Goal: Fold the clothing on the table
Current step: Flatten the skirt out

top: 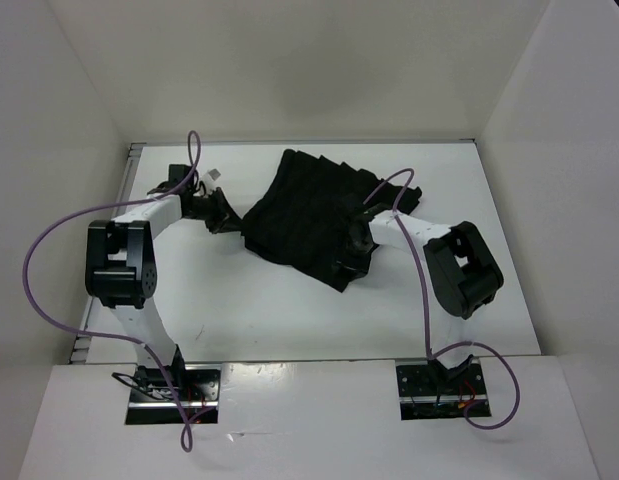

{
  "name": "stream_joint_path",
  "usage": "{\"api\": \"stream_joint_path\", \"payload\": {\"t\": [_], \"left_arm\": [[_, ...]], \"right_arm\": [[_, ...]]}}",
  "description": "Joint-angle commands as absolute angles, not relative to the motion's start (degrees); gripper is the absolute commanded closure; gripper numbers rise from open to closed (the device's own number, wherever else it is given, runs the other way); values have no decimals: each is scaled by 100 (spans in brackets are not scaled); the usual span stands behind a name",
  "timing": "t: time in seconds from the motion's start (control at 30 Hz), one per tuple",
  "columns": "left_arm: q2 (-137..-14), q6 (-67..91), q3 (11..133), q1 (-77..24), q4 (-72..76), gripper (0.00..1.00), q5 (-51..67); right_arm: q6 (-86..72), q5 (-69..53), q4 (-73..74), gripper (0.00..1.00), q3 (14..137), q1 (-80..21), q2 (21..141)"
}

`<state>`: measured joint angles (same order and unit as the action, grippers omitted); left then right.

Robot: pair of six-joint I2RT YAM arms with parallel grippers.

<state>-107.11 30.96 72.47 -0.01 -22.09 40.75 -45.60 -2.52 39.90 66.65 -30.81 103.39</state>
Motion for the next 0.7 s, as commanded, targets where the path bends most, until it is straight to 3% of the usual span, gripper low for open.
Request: {"api": "stream_joint_path", "payload": {"t": [0.0, 0.17, 0.67], "left_arm": [[-10327, 3515, 6927, 280, -1602, 100, 4430], [-10195, 4148, 6355, 667, -949, 100, 5167], [-10371, 5089, 5643, 1107, -166, 100, 5872]], "right_arm": [[-4658, -35, 3543, 47, 6680, -3041, 10432], [-4510, 70, 3357, 49, 6688, -2979, 10950], [-3815, 2662, 4578, 49, 7250, -1916, 11013]]}}
